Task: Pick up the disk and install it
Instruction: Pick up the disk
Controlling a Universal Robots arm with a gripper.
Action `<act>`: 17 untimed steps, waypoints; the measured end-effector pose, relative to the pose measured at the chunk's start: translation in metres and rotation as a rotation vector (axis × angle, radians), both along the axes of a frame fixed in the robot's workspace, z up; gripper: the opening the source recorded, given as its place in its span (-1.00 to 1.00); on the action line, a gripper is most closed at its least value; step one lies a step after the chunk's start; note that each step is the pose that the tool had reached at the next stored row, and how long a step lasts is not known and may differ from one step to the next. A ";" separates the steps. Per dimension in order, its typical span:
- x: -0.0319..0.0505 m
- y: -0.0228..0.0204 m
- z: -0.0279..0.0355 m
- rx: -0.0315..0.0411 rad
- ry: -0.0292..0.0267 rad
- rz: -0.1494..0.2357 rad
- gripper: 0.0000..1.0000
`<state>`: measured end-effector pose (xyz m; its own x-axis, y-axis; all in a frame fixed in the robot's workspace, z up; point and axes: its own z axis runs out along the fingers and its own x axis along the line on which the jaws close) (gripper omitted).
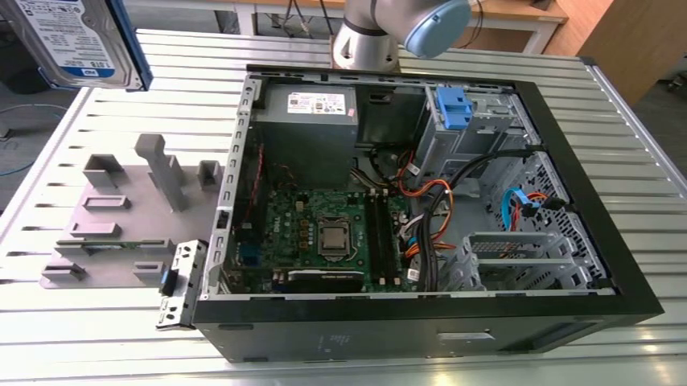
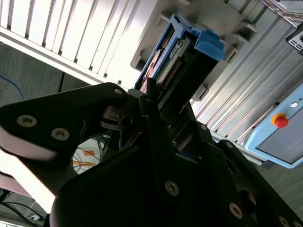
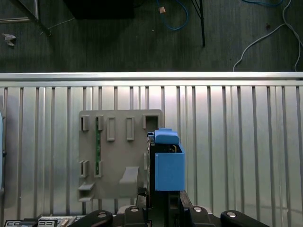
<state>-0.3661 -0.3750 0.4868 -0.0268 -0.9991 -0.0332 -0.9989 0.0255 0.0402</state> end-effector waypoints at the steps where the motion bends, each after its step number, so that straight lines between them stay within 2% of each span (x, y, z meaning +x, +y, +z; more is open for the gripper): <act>1: 0.0002 0.0000 0.0000 0.0000 -0.0001 0.000 -0.30; 17: 0.0048 0.0000 0.0000 -0.0001 0.0000 0.000 -0.30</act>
